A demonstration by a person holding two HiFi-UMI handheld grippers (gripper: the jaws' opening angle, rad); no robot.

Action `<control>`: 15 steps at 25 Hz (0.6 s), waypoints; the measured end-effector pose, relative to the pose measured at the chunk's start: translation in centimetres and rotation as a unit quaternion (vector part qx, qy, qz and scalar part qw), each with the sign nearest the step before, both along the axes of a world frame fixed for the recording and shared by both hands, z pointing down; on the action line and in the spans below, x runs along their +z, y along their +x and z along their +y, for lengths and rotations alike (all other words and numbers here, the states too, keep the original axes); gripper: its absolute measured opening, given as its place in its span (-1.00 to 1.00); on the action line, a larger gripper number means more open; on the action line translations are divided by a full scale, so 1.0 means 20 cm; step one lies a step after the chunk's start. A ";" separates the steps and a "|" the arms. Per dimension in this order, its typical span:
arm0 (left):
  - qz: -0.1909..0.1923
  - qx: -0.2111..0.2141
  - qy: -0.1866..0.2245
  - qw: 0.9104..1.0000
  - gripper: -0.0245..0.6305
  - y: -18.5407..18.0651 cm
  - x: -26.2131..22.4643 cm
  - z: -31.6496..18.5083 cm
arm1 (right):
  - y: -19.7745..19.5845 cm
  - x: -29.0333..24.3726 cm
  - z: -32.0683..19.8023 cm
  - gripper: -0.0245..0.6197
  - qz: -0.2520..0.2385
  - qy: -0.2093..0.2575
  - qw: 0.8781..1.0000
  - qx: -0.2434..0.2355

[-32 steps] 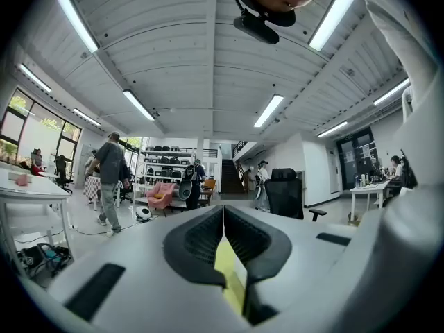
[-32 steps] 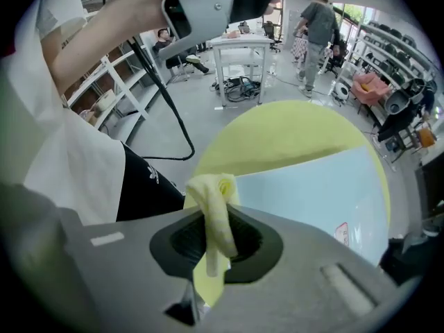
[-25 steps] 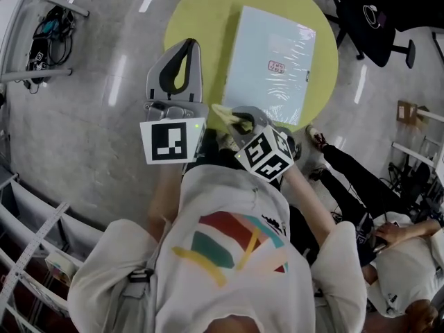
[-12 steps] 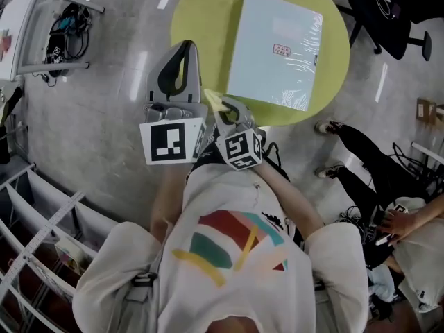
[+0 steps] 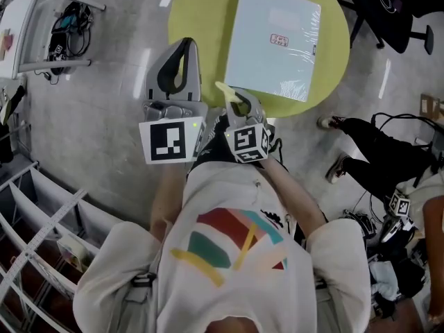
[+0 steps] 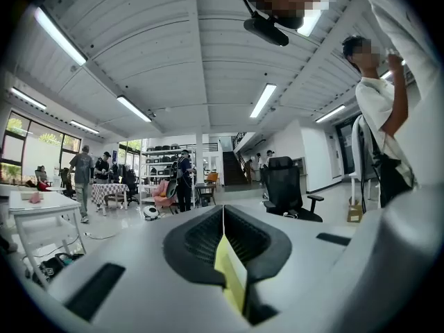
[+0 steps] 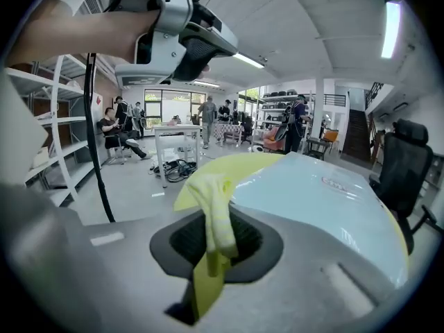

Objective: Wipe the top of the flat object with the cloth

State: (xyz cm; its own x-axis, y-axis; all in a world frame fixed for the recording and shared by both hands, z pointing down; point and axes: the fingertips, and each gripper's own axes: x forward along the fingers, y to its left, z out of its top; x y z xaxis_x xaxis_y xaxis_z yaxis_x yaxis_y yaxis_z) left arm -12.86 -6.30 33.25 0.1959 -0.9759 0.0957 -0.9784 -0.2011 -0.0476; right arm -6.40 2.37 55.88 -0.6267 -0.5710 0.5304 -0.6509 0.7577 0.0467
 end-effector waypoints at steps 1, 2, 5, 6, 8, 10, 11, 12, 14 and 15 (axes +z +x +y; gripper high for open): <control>0.000 0.002 0.002 1.000 -0.87 0.01 0.00 0.00 | 0.02 0.00 0.00 -0.84 0.000 0.001 1.000 0.004; 0.000 0.004 0.003 1.000 -0.87 0.03 -0.01 0.00 | 0.04 0.00 0.01 -0.84 0.001 0.001 1.000 0.009; 0.000 0.018 0.001 1.000 -0.87 0.08 -0.01 0.00 | 0.16 0.01 0.02 -0.84 0.007 0.001 0.999 0.034; 0.000 0.021 0.003 1.000 -0.87 0.10 -0.01 0.00 | 0.21 0.01 0.02 -0.84 0.010 0.002 0.999 0.045; -0.001 0.032 -0.002 0.999 -0.87 0.13 0.00 0.01 | 0.31 0.01 0.00 -0.84 0.016 0.003 0.997 0.073; -0.002 0.043 -0.007 0.999 -0.87 0.17 0.01 0.01 | 0.42 0.02 -0.01 -0.84 0.022 0.003 0.995 0.100; -0.002 0.046 -0.005 0.999 -0.87 0.18 0.00 0.01 | 0.48 0.03 -0.02 -0.84 0.026 0.002 0.993 0.113; -0.002 0.048 0.000 0.999 -0.87 0.20 0.00 0.00 | 0.53 0.03 -0.01 -0.84 0.029 0.000 0.992 0.125; -0.001 0.053 0.009 0.999 -0.87 0.24 -0.02 0.00 | 0.64 0.04 -0.01 -0.84 0.034 -0.001 0.988 0.150; -0.002 0.057 0.011 0.998 -0.87 0.26 -0.02 0.00 | 0.69 0.04 -0.01 -0.84 0.036 0.000 0.986 0.164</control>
State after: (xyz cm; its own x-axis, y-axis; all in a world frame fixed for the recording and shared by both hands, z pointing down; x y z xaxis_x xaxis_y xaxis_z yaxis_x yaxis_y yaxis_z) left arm -7.70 -6.33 32.77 0.3049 -0.9493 0.0759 -0.9493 -0.3094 -0.0562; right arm 7.48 2.27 56.73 -0.3687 -0.7367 0.5668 -0.8563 0.5065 0.1014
